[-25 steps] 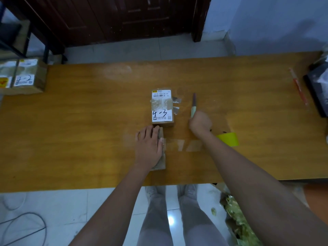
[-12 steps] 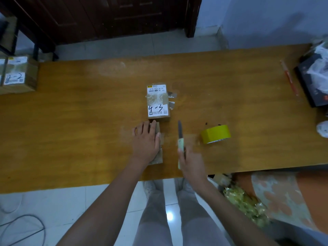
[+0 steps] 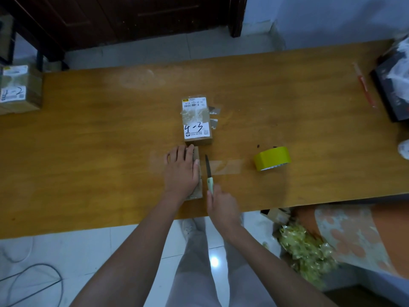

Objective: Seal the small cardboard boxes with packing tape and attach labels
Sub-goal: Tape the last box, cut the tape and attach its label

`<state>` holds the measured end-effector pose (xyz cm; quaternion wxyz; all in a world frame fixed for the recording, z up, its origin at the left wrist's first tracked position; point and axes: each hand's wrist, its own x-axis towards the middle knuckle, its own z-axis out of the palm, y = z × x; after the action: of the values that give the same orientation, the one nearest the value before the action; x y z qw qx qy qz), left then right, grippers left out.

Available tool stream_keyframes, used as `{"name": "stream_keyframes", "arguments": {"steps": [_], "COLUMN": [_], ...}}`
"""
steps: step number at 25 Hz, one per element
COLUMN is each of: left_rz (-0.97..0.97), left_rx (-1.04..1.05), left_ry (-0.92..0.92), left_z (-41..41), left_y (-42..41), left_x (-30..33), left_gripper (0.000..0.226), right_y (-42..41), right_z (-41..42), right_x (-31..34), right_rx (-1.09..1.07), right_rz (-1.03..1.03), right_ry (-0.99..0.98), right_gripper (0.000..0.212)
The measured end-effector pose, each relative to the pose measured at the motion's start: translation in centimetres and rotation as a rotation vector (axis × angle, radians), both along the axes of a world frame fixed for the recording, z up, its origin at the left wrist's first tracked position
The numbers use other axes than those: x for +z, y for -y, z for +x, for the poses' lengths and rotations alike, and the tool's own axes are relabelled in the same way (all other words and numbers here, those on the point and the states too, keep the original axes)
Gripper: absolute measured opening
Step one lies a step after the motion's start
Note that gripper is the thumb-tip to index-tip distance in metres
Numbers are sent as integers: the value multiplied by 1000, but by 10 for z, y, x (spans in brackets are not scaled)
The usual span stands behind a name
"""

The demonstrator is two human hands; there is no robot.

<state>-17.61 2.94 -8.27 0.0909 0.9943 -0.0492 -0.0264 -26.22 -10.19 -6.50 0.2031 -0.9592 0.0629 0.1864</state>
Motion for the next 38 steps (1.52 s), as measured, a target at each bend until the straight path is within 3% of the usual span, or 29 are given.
{"name": "stream_keyframes", "arguments": {"steps": [31, 35, 38], "left_rz": [-4, -89, -196], "left_rx": [2, 7, 9], "left_ry": [-47, -23, 4], "left_z": [0, -1, 0], "left_y": [0, -3, -12], "left_x": [3, 2, 2], "left_gripper": [52, 48, 45], "right_y": [-14, -5, 13], "right_z": [-12, -26, -20], "right_x": [-3, 11, 23], "right_rx": [2, -49, 9], "right_rz": [10, 61, 41], "right_ry": [-63, 57, 27], "right_gripper": [26, 27, 32]}}
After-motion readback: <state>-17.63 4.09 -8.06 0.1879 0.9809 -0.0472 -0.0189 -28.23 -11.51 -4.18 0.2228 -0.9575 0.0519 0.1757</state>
